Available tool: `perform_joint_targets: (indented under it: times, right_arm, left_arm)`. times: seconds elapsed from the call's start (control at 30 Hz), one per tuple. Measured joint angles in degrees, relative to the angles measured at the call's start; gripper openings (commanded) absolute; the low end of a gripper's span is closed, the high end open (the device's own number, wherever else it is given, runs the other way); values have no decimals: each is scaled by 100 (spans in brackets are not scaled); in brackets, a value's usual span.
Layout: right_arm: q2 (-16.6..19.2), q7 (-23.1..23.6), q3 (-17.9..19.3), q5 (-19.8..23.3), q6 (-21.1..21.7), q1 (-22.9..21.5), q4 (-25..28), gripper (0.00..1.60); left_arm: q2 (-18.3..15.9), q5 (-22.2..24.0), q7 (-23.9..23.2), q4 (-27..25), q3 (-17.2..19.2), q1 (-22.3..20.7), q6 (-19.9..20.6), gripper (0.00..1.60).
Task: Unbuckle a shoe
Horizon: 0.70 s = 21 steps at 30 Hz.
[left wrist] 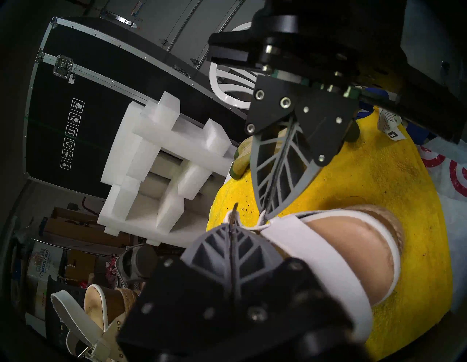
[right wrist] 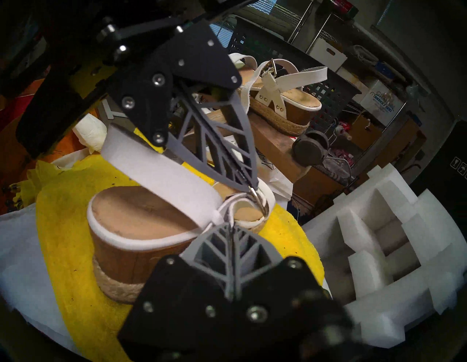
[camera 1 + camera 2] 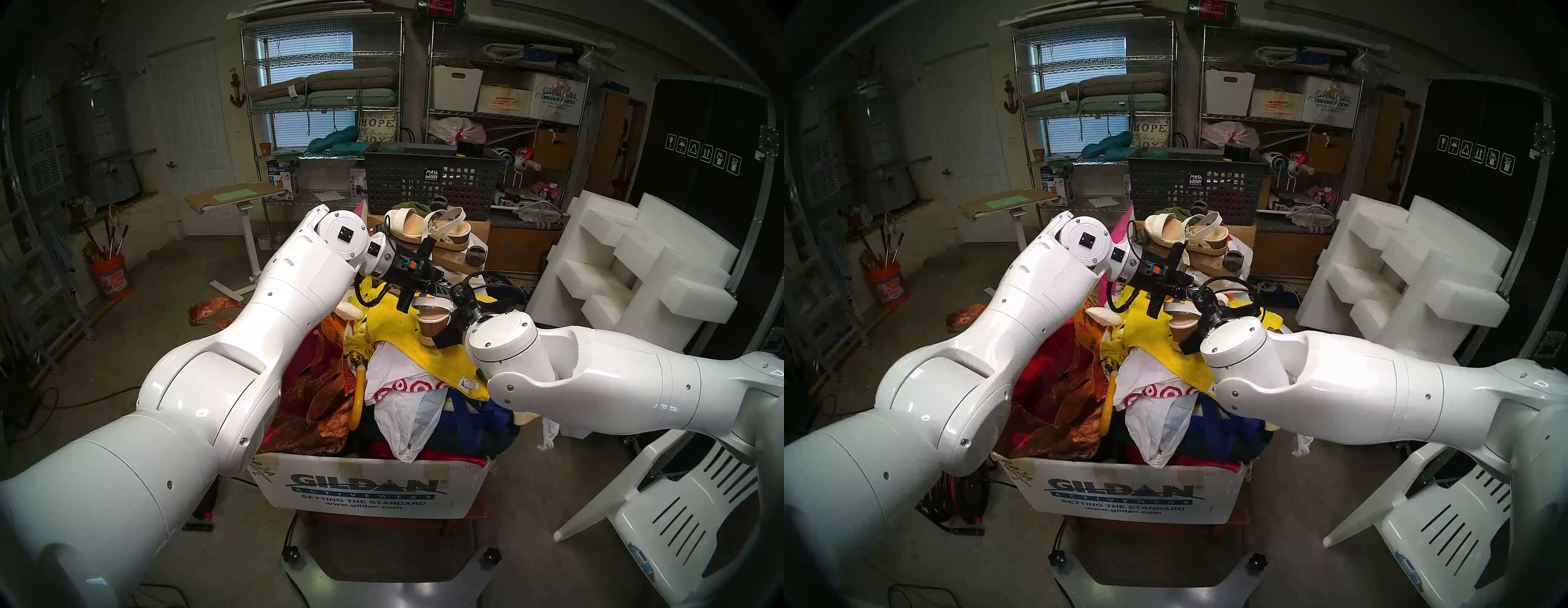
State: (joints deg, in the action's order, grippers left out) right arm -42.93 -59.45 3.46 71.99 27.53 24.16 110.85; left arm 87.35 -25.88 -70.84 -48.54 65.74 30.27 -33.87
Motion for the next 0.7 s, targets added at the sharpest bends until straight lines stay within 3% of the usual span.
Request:
perform_joint_targets:
  times: [0.7]
  right_arm:
    - [-89, -176, 18, -233, -249, 2, -34, 0]
  left_arm:
    - [-160, 102, -117, -164, 52, 51, 114, 0]
